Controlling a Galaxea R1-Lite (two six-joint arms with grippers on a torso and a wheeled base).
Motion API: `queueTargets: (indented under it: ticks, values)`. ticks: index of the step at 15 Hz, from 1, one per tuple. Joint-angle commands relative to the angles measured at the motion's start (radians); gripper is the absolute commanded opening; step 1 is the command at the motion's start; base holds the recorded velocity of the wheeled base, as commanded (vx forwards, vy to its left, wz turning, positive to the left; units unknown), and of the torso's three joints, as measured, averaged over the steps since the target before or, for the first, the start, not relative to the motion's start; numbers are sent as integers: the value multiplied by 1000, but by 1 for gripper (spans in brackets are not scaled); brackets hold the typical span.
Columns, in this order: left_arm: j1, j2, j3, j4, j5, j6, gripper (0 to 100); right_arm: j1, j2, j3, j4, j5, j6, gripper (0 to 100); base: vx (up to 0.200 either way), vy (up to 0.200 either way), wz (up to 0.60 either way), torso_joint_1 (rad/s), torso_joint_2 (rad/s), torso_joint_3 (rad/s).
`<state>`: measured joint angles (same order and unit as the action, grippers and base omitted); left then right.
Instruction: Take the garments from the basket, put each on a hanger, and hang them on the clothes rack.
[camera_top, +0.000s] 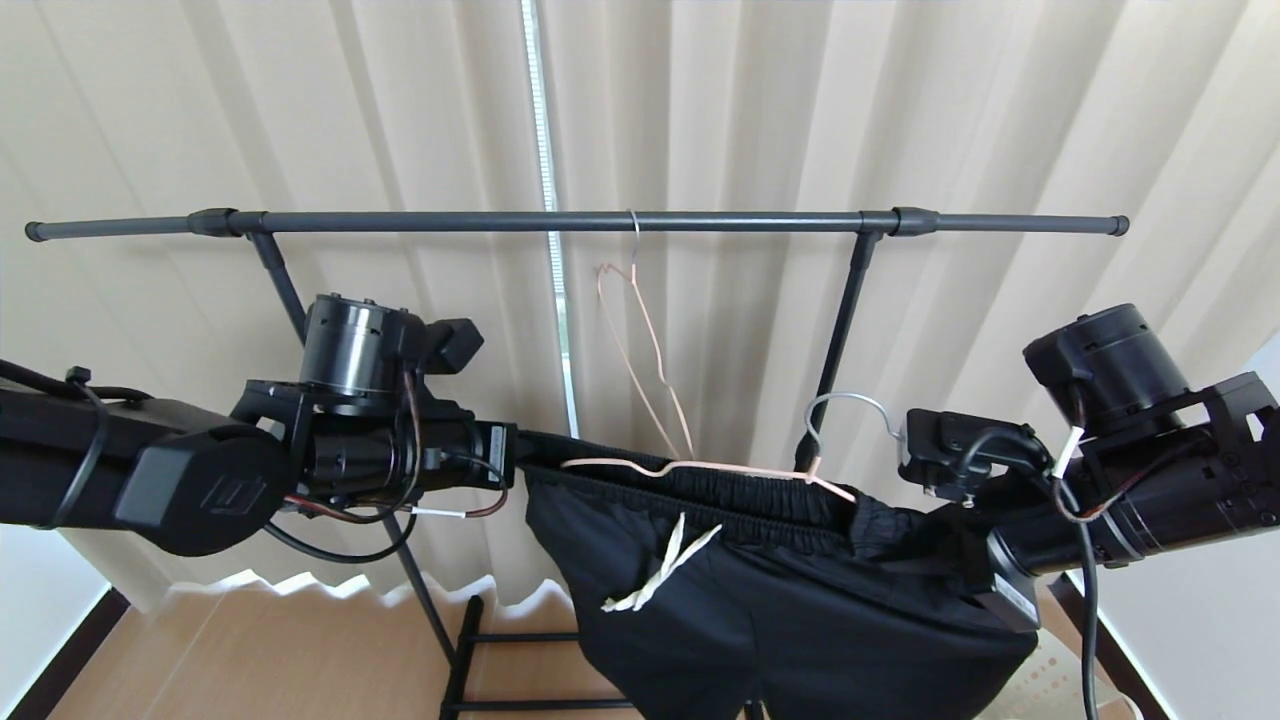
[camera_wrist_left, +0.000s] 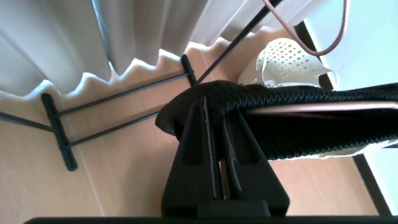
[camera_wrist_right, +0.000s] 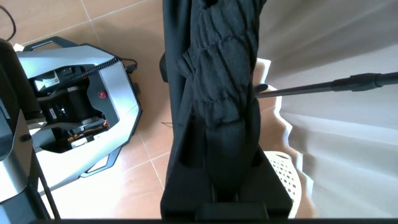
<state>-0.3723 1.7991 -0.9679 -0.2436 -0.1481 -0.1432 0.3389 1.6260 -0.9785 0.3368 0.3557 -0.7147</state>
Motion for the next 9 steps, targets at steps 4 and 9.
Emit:
queueTargets:
  ticks: [4,9]
  values:
    - [-92,-89,-124,176,56,53,0,-1,12,-8,-1,-20,0,0,0,0,0,0,0,0]
    - [-160,-104,-348,443,105,83,0,-8,12,-14,-1,-21,1,0,0,0,0,0,0,0]
